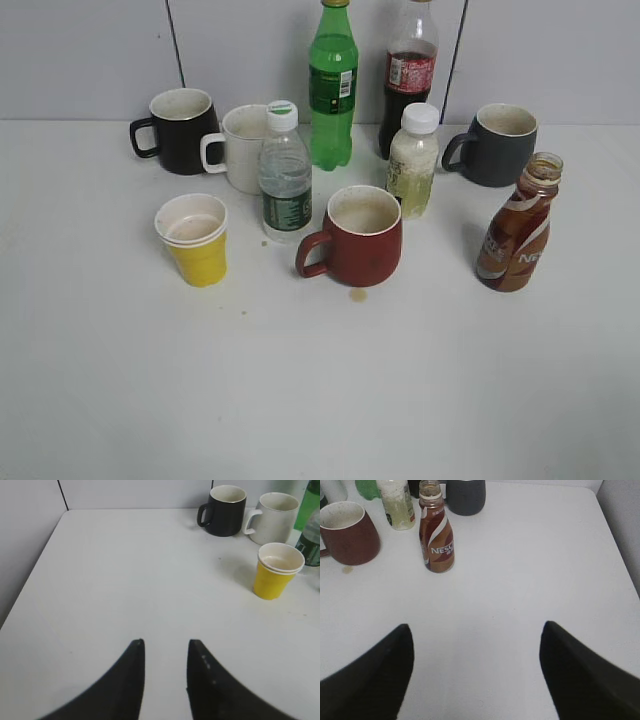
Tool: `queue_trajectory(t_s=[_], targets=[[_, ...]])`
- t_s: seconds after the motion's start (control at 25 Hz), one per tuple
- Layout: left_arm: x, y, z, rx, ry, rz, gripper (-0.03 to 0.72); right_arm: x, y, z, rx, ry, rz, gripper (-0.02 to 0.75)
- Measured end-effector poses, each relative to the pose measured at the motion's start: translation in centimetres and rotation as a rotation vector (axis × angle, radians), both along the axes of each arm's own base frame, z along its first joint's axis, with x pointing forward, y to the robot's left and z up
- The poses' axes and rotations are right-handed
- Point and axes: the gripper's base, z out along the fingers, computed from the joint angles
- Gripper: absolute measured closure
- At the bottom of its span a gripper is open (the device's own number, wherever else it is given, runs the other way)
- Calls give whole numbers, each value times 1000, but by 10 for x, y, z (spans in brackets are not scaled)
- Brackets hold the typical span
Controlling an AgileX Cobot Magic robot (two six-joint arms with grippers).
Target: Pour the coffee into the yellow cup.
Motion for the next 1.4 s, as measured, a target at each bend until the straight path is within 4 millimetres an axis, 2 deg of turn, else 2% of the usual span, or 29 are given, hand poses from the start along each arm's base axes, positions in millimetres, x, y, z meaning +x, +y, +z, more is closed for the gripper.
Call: queue_trajectory(t_s=[1.4], targets=[[0, 0, 0, 0, 0, 0, 459, 0, 0, 0, 0, 0, 0, 150]])
